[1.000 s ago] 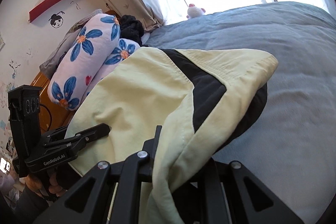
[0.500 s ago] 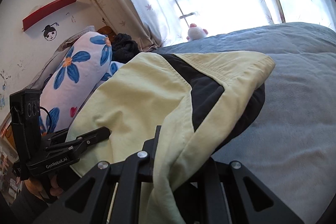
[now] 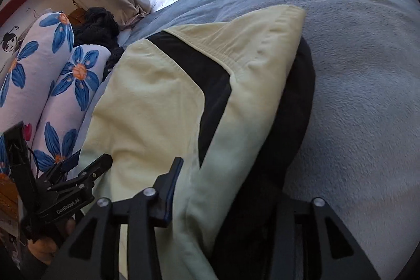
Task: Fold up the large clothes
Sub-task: 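Lay the folded bundle down and open both grippers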
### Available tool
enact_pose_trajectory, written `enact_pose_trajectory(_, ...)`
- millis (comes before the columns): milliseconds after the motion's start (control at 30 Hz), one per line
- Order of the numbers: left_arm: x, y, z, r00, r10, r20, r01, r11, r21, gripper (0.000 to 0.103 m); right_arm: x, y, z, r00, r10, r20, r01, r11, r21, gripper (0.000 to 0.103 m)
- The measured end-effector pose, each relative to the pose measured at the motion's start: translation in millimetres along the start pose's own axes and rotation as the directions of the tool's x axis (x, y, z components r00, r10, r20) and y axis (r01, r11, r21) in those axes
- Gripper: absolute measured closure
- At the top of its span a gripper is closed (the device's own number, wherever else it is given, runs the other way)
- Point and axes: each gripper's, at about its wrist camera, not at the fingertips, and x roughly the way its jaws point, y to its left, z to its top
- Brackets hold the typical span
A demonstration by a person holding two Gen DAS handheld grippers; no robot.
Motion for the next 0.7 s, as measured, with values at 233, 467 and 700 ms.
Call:
enact_pose_trajectory(233,-45,10,-3,0.998,0.023,0.051,-0.021,0.999,-0.030,0.038,-54,-3,2,0.996,-0.065,0.054,0.066,0.997,-0.028,0.058)
enact_pose_trajectory(467,-71,-13,-12,0.999,-0.033,0.031,0.033,0.999,-0.009,0.081,-103,50,-19,0.934,-0.167,0.317,0.226,0.961,-0.160,0.067)
enact_pose_trajectory(700,-48,-37,-38,0.999,0.001,-0.034,0.000,1.000,0.017,0.081,-43,34,-33,0.961,-0.255,0.104,0.270,0.948,-0.167,0.103)
